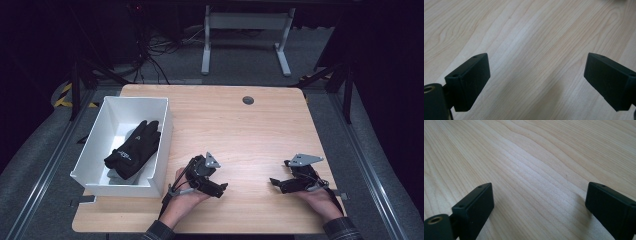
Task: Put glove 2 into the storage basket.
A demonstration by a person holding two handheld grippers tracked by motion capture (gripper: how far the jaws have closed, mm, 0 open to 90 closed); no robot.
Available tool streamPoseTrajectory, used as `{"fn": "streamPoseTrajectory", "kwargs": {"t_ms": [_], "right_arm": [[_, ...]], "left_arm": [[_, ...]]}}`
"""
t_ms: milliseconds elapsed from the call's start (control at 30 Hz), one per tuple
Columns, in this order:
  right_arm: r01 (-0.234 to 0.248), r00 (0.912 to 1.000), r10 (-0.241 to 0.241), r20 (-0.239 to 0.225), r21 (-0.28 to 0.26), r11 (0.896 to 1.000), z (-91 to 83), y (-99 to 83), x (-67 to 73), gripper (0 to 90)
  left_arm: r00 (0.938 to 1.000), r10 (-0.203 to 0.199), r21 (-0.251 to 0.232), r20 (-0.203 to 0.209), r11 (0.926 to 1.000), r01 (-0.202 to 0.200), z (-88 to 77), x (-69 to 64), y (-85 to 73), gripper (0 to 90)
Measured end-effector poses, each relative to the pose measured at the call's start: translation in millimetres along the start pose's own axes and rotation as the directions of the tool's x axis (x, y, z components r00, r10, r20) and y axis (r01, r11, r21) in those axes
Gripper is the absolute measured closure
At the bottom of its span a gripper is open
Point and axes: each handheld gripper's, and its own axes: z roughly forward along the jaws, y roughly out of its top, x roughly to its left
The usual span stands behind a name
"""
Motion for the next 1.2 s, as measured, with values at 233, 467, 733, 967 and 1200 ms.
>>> {"fn": "streamPoseTrajectory", "kwargs": {"t_ms": [233,467,733,967,1200], "right_arm": [[0.0,1.0,0.0,0.001,0.0,1.0,0.0,0.0,0.0,8.4],[0.002,1.0,-0.002,0.0,-0.001,1.0,0.0,-0.1,-0.1,8.5],[0.002,1.0,-0.002,-0.001,-0.001,1.0,-0.1,-0.1,0.0,8.5],[0.003,1.0,-0.003,-0.001,-0.002,1.0,-0.1,-0.2,0.0,8.5],[0.003,1.0,-0.003,-0.002,-0.002,1.0,-0.1,-0.2,0.1,8.5]], "left_arm": [[0.9988,0.049,0.037,-0.003,0.9981,-0.048,12.2,-4.1,-7.5,2.8],[0.9972,0.074,0.062,-0.009,0.9954,-0.074,19.8,-5.8,-12.0,0.0],[0.9951,0.097,0.001,0.019,0.9953,-0.097,20.8,-4.4,-18.5,0.0],[0.9935,0.109,-0.039,0.03,0.9934,-0.108,22.2,-4.4,-22.0,0.0],[0.9927,0.115,-0.041,0.037,0.9927,-0.114,22.5,-4.7,-21.8,0.0]]}}
